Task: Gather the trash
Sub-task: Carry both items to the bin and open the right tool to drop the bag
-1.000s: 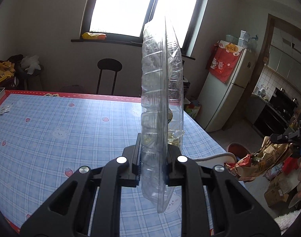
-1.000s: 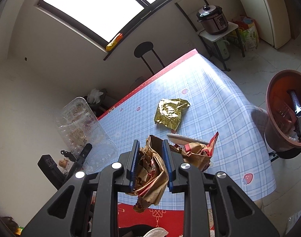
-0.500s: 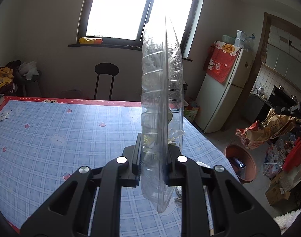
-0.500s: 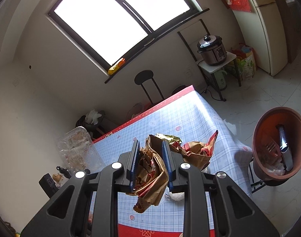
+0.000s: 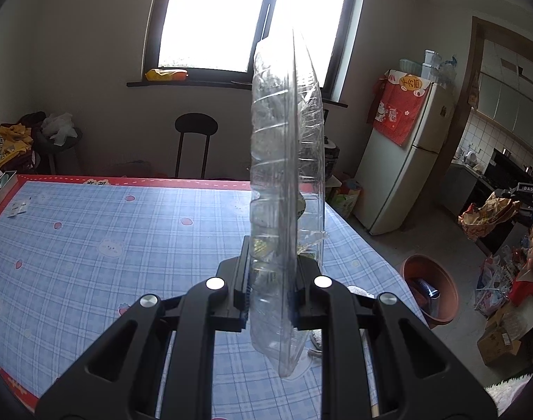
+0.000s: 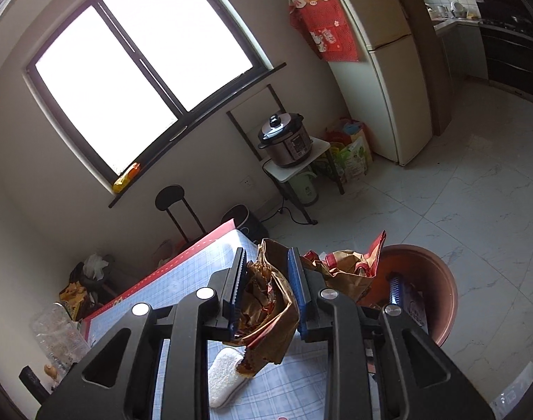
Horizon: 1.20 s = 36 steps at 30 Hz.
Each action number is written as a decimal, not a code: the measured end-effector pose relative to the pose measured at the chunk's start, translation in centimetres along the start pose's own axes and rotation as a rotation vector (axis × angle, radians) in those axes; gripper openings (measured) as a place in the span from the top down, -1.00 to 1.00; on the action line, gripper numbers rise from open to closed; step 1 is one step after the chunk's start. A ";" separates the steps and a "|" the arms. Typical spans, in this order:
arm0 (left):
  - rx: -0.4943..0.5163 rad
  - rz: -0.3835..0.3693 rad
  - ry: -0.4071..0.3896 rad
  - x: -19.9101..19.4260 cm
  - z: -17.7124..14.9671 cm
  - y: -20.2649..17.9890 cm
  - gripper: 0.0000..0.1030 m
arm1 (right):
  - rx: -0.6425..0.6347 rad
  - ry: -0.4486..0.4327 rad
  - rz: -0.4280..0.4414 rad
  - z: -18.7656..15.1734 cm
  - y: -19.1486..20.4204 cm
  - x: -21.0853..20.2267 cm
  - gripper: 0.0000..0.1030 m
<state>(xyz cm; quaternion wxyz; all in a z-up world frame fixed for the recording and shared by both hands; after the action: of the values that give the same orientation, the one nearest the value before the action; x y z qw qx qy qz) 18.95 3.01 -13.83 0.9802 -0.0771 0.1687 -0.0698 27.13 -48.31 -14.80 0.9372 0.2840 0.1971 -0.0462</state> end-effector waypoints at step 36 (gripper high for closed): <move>0.096 -0.108 -0.004 0.0 1.7 -3.8 0.61 | -0.075 -0.064 -0.201 1.4 -5.1 -0.1 -0.90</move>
<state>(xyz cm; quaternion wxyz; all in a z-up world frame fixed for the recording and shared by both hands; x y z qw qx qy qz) 19.13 -0.53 -11.55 0.9779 -0.0392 0.1589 -0.1302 26.52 -53.37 -16.37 0.9436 0.2258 0.1961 -0.1418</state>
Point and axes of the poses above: each gripper's, at about its wrist camera, not at the fingertips, and x roughly the way its jaws point, y to its left, z to its top, the point moved 8 cm from there along x, roughly the way its jaws point, and after that the axes turned 14 degrees about -y, right-handed, at the moved point
